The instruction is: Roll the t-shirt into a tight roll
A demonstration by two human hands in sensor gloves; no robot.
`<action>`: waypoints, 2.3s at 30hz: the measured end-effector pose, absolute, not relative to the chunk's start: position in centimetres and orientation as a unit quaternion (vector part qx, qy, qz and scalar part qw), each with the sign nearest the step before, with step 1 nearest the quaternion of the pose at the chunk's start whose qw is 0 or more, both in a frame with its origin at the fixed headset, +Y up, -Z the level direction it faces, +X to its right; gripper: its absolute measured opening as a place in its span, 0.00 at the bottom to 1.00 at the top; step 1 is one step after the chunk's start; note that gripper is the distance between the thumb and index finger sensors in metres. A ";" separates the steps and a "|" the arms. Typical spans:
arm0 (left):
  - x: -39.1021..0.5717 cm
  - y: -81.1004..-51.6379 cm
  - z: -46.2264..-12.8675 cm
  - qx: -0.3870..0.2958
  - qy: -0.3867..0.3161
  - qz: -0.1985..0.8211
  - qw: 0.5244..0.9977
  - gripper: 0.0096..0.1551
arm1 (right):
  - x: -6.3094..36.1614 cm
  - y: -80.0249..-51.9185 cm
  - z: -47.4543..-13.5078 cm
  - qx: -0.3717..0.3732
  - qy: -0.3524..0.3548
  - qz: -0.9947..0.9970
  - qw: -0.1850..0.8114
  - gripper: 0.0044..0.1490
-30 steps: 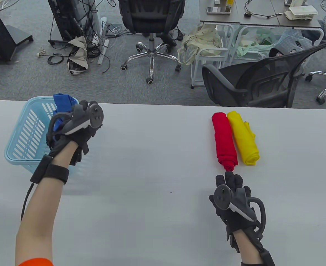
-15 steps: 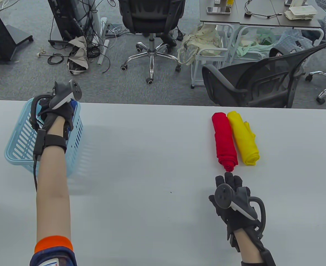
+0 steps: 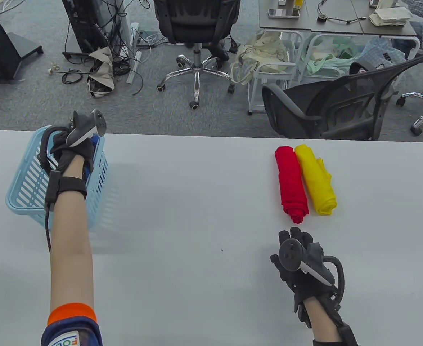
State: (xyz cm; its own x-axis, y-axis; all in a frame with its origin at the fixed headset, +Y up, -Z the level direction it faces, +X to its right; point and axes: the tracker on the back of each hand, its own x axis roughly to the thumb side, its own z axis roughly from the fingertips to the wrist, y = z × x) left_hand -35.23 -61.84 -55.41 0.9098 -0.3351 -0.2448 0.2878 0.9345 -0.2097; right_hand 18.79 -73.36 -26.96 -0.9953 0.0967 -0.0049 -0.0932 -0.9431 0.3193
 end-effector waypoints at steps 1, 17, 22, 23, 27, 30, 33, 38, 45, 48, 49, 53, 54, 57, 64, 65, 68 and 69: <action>-35.3 -61.6 -55.2 -0.082 0.137 -0.160 0.974 0.25 | 18.8 -73.4 -27.0 0.006 0.161 0.986 0.050 0.48; -35.0 -54.4 -48.2 0.020 0.113 -0.163 0.980 0.24 | 18.3 -72.3 -26.5 0.035 0.145 0.986 0.076 0.48; -33.7 -51.5 -45.2 0.059 0.096 -0.195 0.974 0.24 | 18.1 -71.9 -26.2 0.043 0.138 0.986 0.081 0.48; -33.4 -50.9 -44.6 0.066 0.092 -0.196 0.974 0.24 | 18.1 -71.8 -26.1 0.045 0.137 0.986 0.083 0.48; -31.8 -48.4 -42.2 0.104 0.073 -0.212 0.969 0.24 | 17.7 -71.8 -25.9 0.056 0.137 0.985 0.086 0.48; -29.9 -46.1 -40.1 0.144 0.053 -0.222 0.963 0.24 | 17.3 -71.7 -25.9 0.065 0.136 0.985 0.085 0.48; -28.0 -44.2 -38.3 0.180 0.034 -0.225 0.957 0.24 | 17.1 -71.7 -25.9 0.072 0.136 0.984 0.085 0.48; -24.5 -41.3 -34.8 0.238 -0.005 -0.229 0.944 0.24 | 17.0 -71.5 -25.8 0.081 0.133 0.984 0.090 0.48; -20.0 -40.6 -30.8 0.276 -0.086 -0.176 0.941 0.24 | 17.2 -71.4 -25.8 0.084 0.131 0.983 0.098 0.48; -18.2 -41.7 -29.9 0.263 -0.132 -0.135 0.946 0.24 | 17.3 -71.4 -25.9 0.083 0.129 0.983 0.101 0.48; -17.7 -42.4 -29.8 0.244 -0.148 -0.110 0.952 0.24 | 17.4 -71.4 -25.8 0.082 0.129 0.983 0.102 0.48; -16.6 -46.0 -30.9 0.168 -0.176 -0.055 0.968 0.26 | 17.5 -71.4 -25.8 0.079 0.131 0.983 0.101 0.48; -16.4 -47.8 -31.6 0.139 -0.172 -0.053 0.974 0.25 | 17.6 -71.5 -25.7 0.078 0.131 0.983 0.100 0.48; -15.9 -52.7 -32.8 0.076 -0.145 -0.105 0.981 0.27 | 17.8 -71.7 -25.6 0.073 0.134 0.984 0.096 0.48; -16.1 -65.4 -31.7 -0.055 -0.162 -0.178 0.969 0.37 | 17.4 -72.5 -25.8 0.082 0.158 0.980 0.087 0.48; -16.2 -67.7 -31.2 -0.097 -0.176 -0.137 0.970 0.40 | 17.0 -72.7 -25.7 0.090 0.163 0.979 0.084 0.48; -16.3 -72.6 -30.4 -0.180 -0.194 -0.037 0.964 0.44 | 14.9 -73.3 -25.4 0.127 0.181 0.973 0.073 0.47; -16.2 -73.7 -30.3 -0.193 -0.206 -0.023 0.959 0.44 | 14.2 -73.5 -25.2 0.141 0.186 0.970 0.066 0.46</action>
